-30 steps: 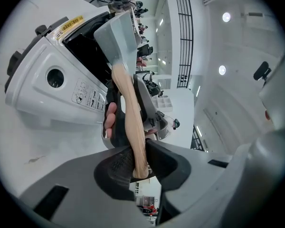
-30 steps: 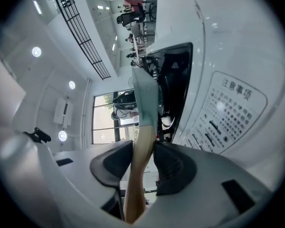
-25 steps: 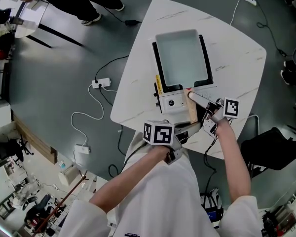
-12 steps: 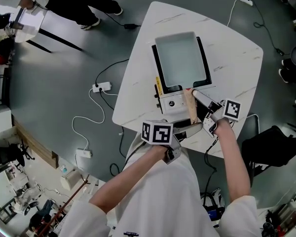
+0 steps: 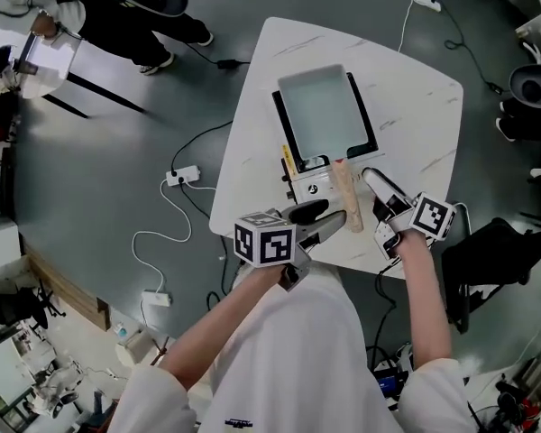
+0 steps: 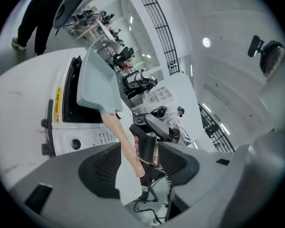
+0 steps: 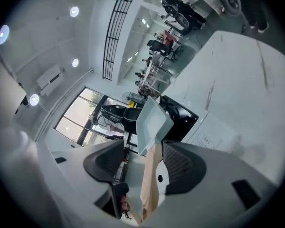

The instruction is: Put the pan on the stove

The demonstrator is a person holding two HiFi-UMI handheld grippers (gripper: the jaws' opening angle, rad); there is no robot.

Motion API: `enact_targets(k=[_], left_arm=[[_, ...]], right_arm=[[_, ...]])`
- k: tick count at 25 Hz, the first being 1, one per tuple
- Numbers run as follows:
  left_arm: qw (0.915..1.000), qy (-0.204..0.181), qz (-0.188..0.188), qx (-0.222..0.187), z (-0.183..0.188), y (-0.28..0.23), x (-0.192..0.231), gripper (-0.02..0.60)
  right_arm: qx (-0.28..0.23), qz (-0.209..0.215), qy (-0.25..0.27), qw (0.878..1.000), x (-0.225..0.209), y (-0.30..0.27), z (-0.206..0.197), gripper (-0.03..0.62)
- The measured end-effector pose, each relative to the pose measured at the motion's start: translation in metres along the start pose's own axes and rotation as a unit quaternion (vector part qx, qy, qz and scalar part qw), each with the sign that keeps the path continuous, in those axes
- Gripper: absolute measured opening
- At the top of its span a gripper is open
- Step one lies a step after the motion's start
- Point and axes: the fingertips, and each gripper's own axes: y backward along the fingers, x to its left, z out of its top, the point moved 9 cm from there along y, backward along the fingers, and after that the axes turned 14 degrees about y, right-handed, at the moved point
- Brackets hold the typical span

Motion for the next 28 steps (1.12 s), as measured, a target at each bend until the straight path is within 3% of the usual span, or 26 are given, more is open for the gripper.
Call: enact_targets(k=[6,12,13,15,20,24,28], left_arm=[[0.9895,-0.141,0.020,-0.024,0.023,0.046,-0.030,0.186],[0.9701,-0.228,0.039,-0.075,0.041,0.094,-0.058,0.101],[0.9665,-0.238,0.044,-0.086,0.043,0.103,-0.062,0.061],[0.9586,-0.258,0.052,-0.109,0.046,0.121,-0.071,0.040],[0.9391,-0.290,0.075,-0.168,0.048,0.161,-0.090,0.002],[0.9324,-0.281,0.086,-0.211,0.044,0.186,-0.097,0.002],[0.9266,-0.288,0.095,-0.222,0.038,0.198,-0.098,0.000]], right_arm=[[-0.071,-0.035,0.022,0.997,0.047,0.035,0.005,0.239],[-0.111,-0.083,0.103,0.985,0.095,0.065,0.008,0.179],[-0.113,-0.104,0.127,0.980,0.103,0.070,0.008,0.178],[-0.118,-0.140,0.177,0.967,0.120,0.079,0.007,0.142],[-0.135,-0.175,0.278,0.935,0.160,0.092,0.001,0.052],[-0.132,-0.197,0.361,0.902,0.183,0.098,-0.009,0.008],[-0.106,-0.185,0.423,0.881,0.199,0.099,-0.030,0.006]])
